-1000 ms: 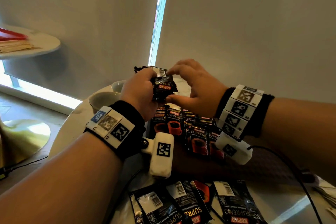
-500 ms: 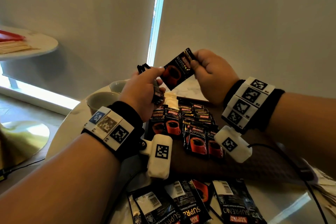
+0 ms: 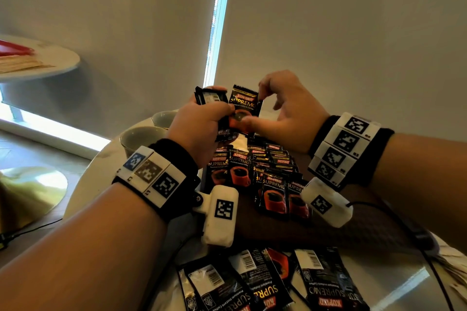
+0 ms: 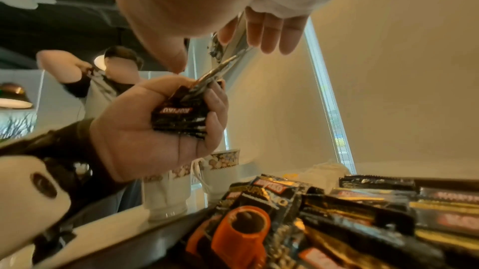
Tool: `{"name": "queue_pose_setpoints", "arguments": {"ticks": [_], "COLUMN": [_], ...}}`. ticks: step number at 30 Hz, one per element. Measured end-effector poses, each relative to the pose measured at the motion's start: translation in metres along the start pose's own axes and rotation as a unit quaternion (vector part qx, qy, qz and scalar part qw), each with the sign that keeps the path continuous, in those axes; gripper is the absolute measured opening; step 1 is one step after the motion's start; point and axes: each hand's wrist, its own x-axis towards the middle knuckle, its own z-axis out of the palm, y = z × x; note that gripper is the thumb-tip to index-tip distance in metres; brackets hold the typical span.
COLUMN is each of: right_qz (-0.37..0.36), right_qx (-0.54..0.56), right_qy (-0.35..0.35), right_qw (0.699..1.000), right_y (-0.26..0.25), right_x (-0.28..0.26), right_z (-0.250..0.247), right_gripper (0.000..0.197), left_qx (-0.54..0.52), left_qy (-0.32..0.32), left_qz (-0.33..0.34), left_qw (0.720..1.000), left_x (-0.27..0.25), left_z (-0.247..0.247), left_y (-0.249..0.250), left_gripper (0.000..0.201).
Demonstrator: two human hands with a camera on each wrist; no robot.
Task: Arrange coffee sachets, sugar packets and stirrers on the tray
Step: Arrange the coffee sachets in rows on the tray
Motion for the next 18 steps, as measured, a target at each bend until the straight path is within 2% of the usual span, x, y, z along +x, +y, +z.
{"name": "queue_pose_setpoints", "arguments": {"ticks": [3,5,10,15,18], "right_qz": [-0.016,-0.010,-0.018,-0.019,-0.011], "right_qx": [-0.026,-0.035,-0.048,-0.049,-0.053], "right_qy": [-0.073,-0.089,-0.084,-0.067,-0.070], "right_qw": [0.997,0.995,0.995,0.996,0.996], "right_y": [0.0014,0.0020,0.0016,-0.0033,-0.0035], "right_x": [-0.0007,-0.0015,-0.0014,-0.0020,-0.0027], "right_z": [-0.0010,-0.0005,0.0029,0.0052,0.0077], "right_gripper": [0.058,0.053,0.054,0.045,0.051], "left_qx": [-0.011,-0.013,0.017,0.035,0.059], "left_qy": [-0.001,-0.004,0.000,-0.013,-0.013], "left_qz": [-0.007,-0.010,-0.008,-0.019,-0.014], "left_qw": [1.000,1.000,1.000,0.999,0.998], "left_x": [-0.0008,-0.0030,-0.0023,-0.0049,-0.0054], "left_z": [0.0006,0.0021,0.0008,0.0024,0.0023], "left_y": [0.0004,0.0013,0.0010,0.0016,0.0012], "left_gripper": [0.067,0.065,0.042,0.040,0.036]}}
